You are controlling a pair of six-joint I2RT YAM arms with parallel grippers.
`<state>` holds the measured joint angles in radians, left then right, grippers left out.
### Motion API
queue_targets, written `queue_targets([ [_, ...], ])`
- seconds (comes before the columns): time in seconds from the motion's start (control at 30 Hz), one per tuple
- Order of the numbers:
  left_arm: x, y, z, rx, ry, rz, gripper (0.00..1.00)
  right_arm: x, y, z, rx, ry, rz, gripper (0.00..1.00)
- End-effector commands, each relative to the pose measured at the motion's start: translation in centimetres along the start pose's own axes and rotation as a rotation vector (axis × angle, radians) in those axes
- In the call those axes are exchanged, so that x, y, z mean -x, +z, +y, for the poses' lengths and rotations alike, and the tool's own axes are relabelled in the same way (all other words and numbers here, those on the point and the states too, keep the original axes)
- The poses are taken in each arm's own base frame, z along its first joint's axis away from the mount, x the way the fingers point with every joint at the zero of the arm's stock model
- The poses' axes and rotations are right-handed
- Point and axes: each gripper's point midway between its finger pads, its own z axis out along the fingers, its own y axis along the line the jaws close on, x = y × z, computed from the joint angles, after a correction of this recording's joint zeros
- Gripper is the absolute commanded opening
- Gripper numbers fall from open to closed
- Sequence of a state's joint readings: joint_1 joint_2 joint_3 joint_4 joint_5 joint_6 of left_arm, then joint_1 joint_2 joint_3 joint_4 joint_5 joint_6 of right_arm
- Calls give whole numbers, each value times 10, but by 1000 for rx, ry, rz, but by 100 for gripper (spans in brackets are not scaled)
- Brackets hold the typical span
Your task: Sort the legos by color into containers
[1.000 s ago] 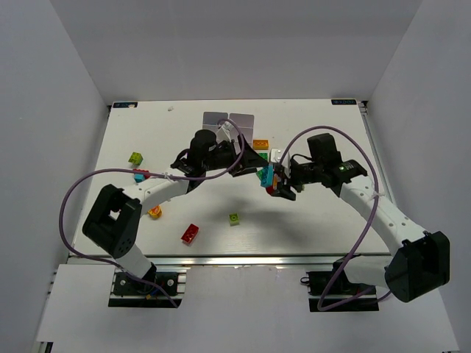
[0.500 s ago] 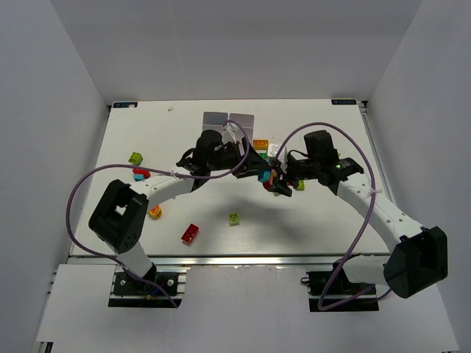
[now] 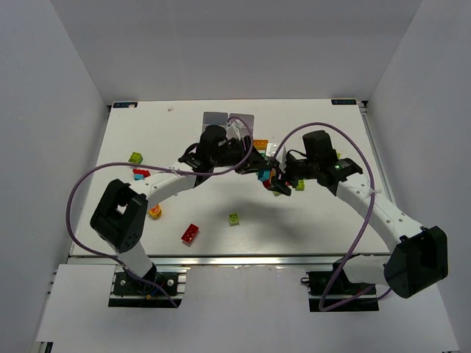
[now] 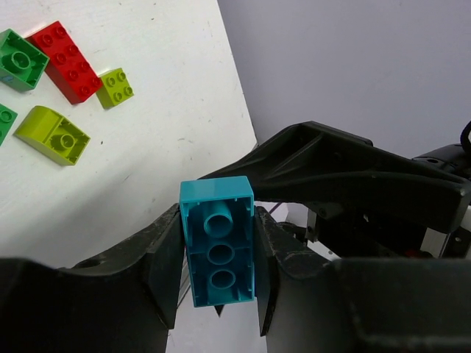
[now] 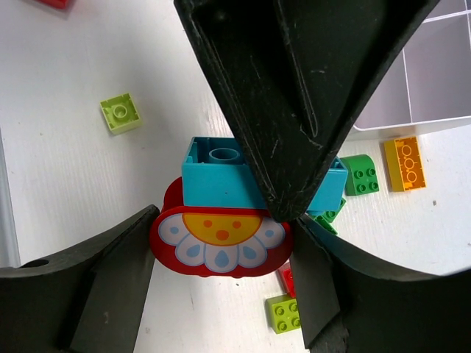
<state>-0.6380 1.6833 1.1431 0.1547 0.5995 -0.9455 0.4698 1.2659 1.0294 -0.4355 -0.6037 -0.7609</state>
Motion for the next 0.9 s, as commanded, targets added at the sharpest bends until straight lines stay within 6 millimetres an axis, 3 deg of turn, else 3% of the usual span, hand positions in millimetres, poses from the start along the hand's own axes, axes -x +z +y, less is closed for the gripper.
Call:
queue_targets([
  [0.0,1,1,3,44,51,24,10,9,-2,-9,-45,-16,-33,6],
  [0.07,9,-2,6,74,75,4,3,8,-2,-8,-45,-20,-31,6],
  [0.1,14,-8,19,126,51,-8,1,7,-1,-8,-45,-23,-28,6],
  [0.2,28,-25,27,156,46,-60,0,3,-2,-9,-50,-26,-20,5],
  [0.3,60,-56,42,207,54,-150,0,0,-3,-10,-53,-20,-14,5],
  [0.6,124,-117,52,318,131,-281,0,-4,-7,-12,-70,-4,-12,5],
  [0.7,146,-132,59,406,209,-331,0,-1,-9,-13,-79,-8,-17,5],
  [0.73,157,-134,49,395,225,-350,0,-1,-10,-14,-83,-7,-18,5],
  [0.87,196,-151,53,504,364,-448,0,2,-12,-15,-93,-11,-29,5],
])
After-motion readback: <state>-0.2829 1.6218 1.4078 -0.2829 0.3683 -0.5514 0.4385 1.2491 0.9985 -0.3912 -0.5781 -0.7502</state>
